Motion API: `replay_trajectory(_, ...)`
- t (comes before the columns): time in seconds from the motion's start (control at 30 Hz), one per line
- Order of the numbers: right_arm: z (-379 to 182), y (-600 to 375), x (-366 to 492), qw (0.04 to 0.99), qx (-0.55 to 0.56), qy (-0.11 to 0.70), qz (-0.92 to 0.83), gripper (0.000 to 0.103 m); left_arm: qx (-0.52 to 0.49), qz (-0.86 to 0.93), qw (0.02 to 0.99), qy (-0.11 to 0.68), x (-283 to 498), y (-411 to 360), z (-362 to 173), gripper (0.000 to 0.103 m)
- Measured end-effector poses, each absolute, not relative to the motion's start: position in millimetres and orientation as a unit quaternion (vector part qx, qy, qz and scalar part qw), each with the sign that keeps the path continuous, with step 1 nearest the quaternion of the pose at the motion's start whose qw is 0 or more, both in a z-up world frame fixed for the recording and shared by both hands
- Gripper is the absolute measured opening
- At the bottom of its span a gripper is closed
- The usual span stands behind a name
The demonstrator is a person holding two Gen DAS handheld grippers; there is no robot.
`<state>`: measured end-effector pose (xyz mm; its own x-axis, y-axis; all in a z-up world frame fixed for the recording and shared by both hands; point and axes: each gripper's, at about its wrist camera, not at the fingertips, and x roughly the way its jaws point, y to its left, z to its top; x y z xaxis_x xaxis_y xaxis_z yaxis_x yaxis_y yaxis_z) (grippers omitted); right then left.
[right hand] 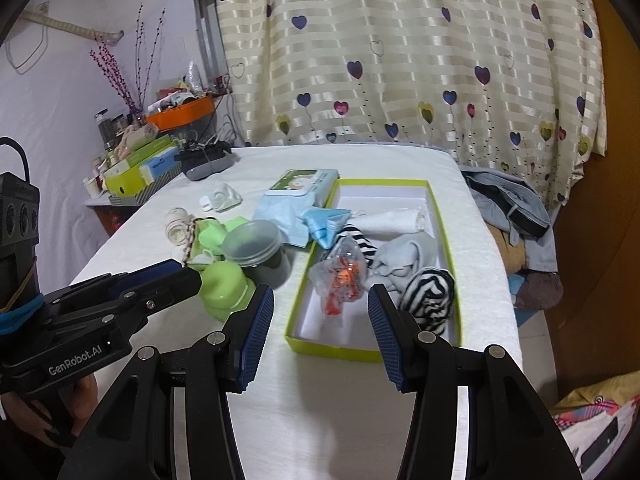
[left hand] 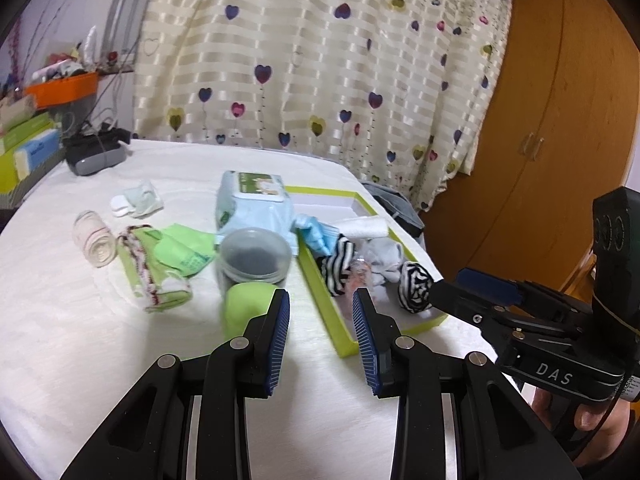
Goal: Organize soft objects
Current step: 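Withdraw both open tools from the box toward the pile, then close the left tool on the green rolled towel with red-white cord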
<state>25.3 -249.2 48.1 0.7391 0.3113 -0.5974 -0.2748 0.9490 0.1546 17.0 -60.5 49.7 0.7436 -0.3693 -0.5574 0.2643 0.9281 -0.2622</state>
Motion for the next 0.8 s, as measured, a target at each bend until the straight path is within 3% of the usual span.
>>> replay_trajectory(0.5, 50, -222, 30, 0.930, 0.020, 0.314, 0.190, 0.050, -0.126, -0.104, 0.936, 0.312, 26, 5, 43, 0.032)
replay_trajectory(0.63, 49, -216, 33, 0.928, 0.018, 0.314, 0.199, 0.051, -0.132, -0.096, 0.934, 0.317, 32, 13, 37, 0.040)
replay_trajectory(0.8, 48, -211, 39, 0.926, 0.015, 0.316, 0.206, 0.050, -0.140, -0.083, 0.931, 0.325, 43, 22, 30, 0.040)
